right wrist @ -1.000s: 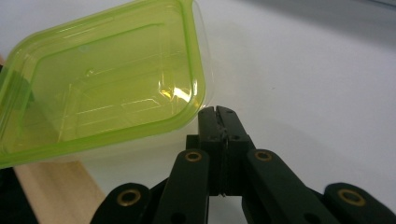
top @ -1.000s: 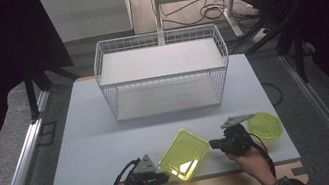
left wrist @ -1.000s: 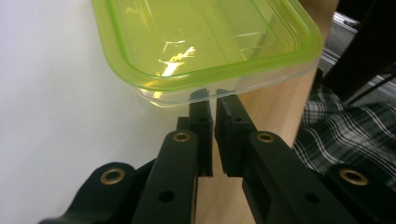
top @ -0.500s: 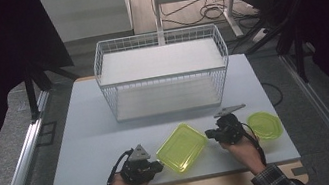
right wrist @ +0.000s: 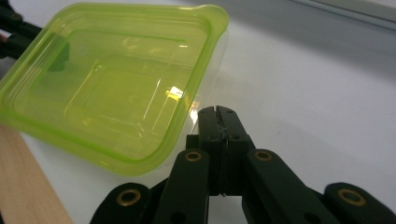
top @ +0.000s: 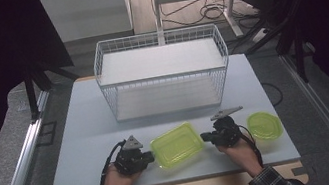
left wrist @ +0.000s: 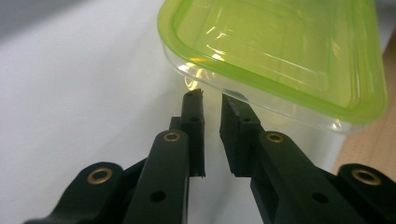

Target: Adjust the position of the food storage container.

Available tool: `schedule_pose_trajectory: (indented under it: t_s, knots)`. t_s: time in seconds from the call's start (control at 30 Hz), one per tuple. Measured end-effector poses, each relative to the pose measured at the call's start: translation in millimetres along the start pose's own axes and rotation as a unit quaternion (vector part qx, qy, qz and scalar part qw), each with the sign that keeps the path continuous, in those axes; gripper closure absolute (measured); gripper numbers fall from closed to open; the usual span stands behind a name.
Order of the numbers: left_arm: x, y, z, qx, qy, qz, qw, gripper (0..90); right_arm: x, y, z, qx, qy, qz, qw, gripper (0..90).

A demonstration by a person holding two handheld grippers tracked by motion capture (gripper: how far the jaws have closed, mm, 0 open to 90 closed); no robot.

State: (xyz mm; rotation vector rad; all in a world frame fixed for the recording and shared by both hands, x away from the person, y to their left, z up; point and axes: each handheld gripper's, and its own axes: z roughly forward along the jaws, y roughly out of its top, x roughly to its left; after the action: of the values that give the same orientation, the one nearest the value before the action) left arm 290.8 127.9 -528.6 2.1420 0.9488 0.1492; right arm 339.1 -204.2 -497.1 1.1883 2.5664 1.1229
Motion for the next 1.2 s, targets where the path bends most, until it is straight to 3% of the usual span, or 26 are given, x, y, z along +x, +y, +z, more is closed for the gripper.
schedule_pose_trajectory:
  t_s: [0.3,0.43,0.53,0.57,0.67,0.83,0.87,0.93,1.07,1.2]
  knots:
    - [14.1,0.4,-1.0,0.003,0.014,0.001,0.9999,79.7,13.7,-4.4,0.7,0.007,0.013,-0.005,0.9999,89.2]
    - [12.8,-0.9,-5.4,0.005,0.020,0.008,0.9998,76.7,14.9,-4.8,-0.2,0.006,0.011,-0.011,0.9999,88.4]
    - [11.3,-3.4,-10.5,0.003,0.031,0.010,0.9995,66.9,15.1,-4.9,-3.1,0.002,-0.002,-0.023,0.9997,87.1]
    - [11.2,-5.5,-13.8,0.002,0.042,0.013,0.9990,61.4,13.3,-6.0,-8.5,-0.005,-0.016,-0.033,0.9993,84.5]
    - [13.1,-12.7,-24.2,-0.009,0.060,0.007,0.9982,47.6,8.6,-8.6,-16.4,-0.021,-0.021,-0.027,0.9992,79.0]
    - [13.9,-19.4,-31.3,-0.018,0.076,-0.004,0.9969,21.4,4.8,-10.7,-26.5,-0.046,-0.020,-0.022,0.9985,61.3]
    - [13.9,-19.4,-31.3,-0.018,0.076,-0.004,0.9969,18.4,4.8,-10.7,-26.5,-0.046,-0.020,-0.022,0.9985,61.3]
    - [14.7,-19.6,-29.9,-0.018,0.083,-0.011,0.9963,10.6,6.0,-10.9,-27.3,-0.054,-0.024,-0.030,0.9978,48.7]
    - [11.9,-20.6,-30.3,-0.021,0.083,-0.002,0.9963,2.4,8.5,-11.6,-25.7,-0.052,-0.022,-0.041,0.9975,36.8]
    - [10.9,-23.6,-30.5,-0.018,0.084,0.010,0.9962,1.0,8.7,-13.6,-23.9,-0.049,-0.023,-0.049,0.9973,28.9]
